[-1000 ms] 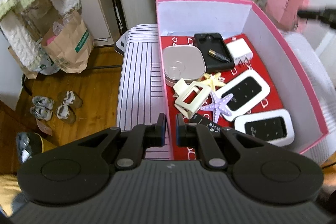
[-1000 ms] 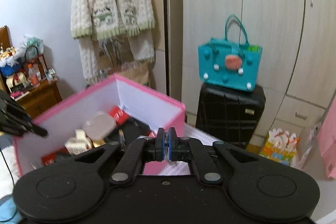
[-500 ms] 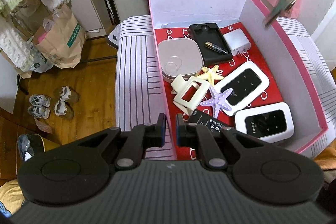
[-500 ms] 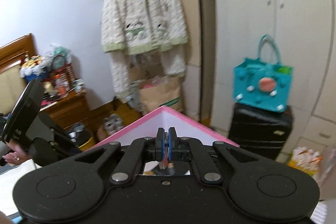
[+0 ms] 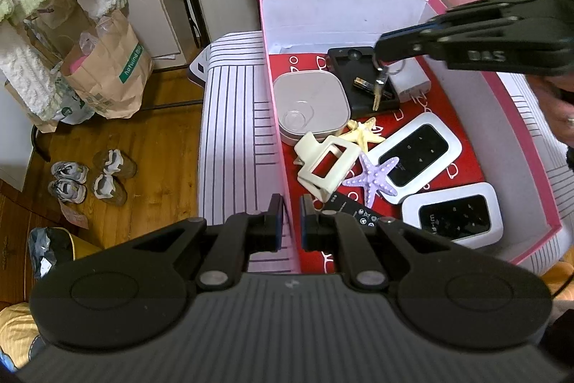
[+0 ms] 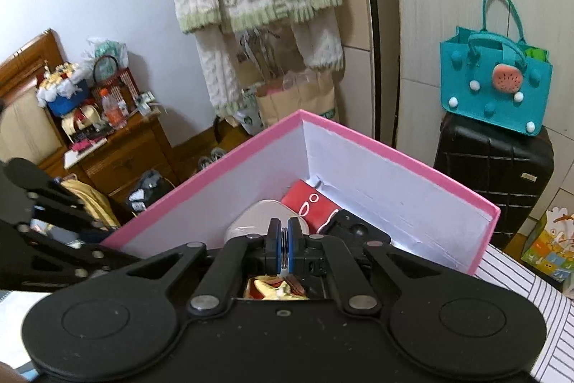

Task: Organize rigid objects
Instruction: 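Carry the keys into the box and open the right gripper, then move the right gripper to the last AA battery and grasp it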

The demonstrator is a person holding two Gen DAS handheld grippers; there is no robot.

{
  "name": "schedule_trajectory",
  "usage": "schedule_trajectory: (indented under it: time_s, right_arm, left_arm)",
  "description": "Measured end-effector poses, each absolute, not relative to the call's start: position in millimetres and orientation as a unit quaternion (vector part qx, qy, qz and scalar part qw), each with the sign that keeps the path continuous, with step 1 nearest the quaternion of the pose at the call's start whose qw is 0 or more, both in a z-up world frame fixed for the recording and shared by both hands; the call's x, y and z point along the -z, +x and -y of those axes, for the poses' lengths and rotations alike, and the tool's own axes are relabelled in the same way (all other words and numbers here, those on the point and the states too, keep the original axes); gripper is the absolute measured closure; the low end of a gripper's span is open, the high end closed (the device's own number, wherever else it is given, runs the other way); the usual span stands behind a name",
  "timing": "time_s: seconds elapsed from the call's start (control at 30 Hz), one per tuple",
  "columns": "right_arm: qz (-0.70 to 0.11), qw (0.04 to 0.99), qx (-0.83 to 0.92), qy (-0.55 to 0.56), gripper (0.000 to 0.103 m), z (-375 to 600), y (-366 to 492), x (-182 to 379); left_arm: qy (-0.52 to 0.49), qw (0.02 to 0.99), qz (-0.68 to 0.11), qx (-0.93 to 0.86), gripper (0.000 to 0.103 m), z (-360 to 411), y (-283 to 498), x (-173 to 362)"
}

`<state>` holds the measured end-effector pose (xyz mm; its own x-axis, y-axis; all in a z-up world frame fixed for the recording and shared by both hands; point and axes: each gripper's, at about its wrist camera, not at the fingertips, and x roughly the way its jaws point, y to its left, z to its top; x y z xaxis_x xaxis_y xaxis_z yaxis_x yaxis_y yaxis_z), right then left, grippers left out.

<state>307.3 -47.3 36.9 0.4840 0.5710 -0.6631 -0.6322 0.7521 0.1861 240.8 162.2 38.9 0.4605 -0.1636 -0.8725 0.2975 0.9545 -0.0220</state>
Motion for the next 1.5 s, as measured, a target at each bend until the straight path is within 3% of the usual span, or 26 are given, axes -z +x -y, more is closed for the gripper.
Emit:
schedule_trajectory:
  time_s: [0.17, 0.4, 0.6, 1.0, 1.5]
  right_arm:
    - [-0.366, 0.867, -0.333, -0.051, 0.097, 44, 315, -32]
    - [-0.334, 0.883, -0.328, -0.040, 0.074, 63, 301, -42]
    - [-0.322, 0.898, -0.300, -0.017, 0.067, 116, 274, -60]
    - [-0.314, 0.929, -0.195, -0.024, 0.059, 209, 255, -39]
    - [-0.350, 0.921, -0.169, -0.035, 0.058, 203, 324, 42]
  left_arm:
    - [0.062, 0.853, -0.500, 0.135, 0.096, -165, 240, -39]
    - [0.062, 0.856, -0.495, 0.133, 0.096, -165, 239, -39]
    - [0.070, 0.868, -0.476, 0.123, 0.096, -160, 233, -37]
    - [0.058, 0.881, -0.458, 0.108, 0.096, -160, 226, -31]
    - [0.046, 0.885, -0.454, 0.098, 0.096, -161, 225, -31]
